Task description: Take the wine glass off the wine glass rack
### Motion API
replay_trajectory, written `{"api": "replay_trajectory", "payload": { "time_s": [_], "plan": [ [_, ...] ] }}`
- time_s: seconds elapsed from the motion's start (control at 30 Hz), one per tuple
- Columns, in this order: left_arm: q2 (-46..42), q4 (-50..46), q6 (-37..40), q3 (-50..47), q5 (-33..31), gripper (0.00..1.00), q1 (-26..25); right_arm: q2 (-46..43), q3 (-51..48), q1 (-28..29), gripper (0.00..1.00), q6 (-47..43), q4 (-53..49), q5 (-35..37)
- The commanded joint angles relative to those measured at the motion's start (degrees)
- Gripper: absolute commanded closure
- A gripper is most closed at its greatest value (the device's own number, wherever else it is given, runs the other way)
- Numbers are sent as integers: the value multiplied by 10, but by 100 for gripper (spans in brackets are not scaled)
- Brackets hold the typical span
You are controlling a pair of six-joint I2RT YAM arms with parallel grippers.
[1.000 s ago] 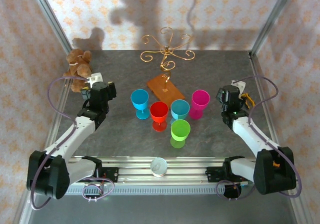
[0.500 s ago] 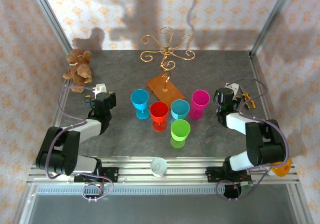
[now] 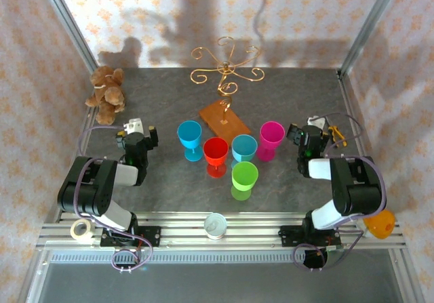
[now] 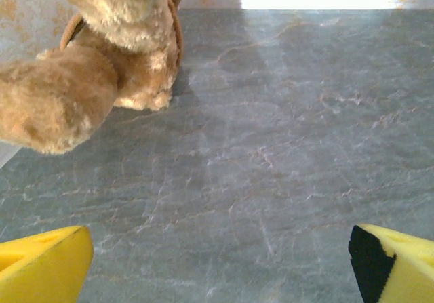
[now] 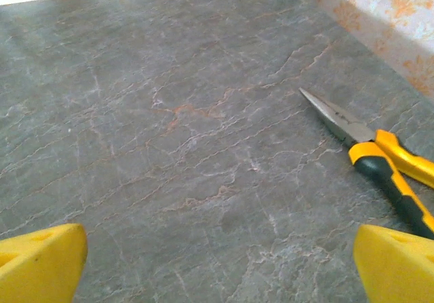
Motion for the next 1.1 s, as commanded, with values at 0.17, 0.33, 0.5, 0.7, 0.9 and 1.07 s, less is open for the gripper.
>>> {"api": "replay_trajectory", "payload": {
  "time_s": [0.17, 0.33, 0.5, 0.7, 0.9, 1.07],
  "plan": [
    [-4, 3, 3, 13, 5, 0, 1, 0, -6, 0, 0, -1, 37, -12],
    [-2, 7, 4, 12, 4, 0, 1, 0, -5, 0, 0, -1, 37, -12],
    [-2, 8, 4, 11, 4, 0, 1, 0, -5, -1, 0, 0, 37, -12],
    [-2, 9, 5, 11, 4, 0, 2, -1, -6, 0, 0, -1, 37, -12],
    [-2, 9, 5, 11, 4, 0, 1, -1, -6, 0, 0, -1, 37, -12],
    [-2, 10, 5, 11, 4, 0, 1, -1, -6, 0, 0, -1, 37, -12]
  ]
}}
